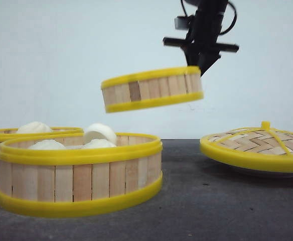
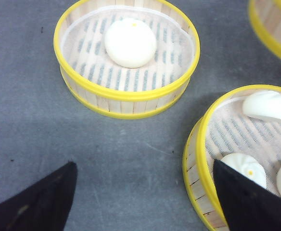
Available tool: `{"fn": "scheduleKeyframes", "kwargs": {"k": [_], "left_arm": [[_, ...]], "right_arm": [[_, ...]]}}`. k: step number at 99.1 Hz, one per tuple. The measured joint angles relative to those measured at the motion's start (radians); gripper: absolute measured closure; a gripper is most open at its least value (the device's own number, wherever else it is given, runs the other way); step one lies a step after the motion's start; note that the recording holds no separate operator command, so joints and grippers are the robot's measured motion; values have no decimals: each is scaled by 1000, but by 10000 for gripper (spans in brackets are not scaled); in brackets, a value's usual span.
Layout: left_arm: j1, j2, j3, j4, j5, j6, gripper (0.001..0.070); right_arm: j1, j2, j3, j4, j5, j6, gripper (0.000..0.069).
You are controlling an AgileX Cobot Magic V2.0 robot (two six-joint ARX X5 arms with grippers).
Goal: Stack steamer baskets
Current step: 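Lift the basket with the right gripper over the nearest basket, then lower the held basket onto the nearest basket and open right gripper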
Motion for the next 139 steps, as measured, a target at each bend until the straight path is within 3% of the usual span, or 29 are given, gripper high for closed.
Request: {"fn": "scheduleKeyframes", "kwargs": {"k": [60,84,105,139], "left_arm": [[0,0,0,0,0,3,159],[0,0,0,0,-1,3,159],[0,0,0,0,0,3,159],[0,0,0,0,-1,3,159]], "right_arm": [[143,-217,-33,-189,-11,0,659],[198,-305,-297,-34,-35,0,659],[203,-391,-561,187,-178,-8,659],[214,-392,-765,393,-167,-27,660]]}}
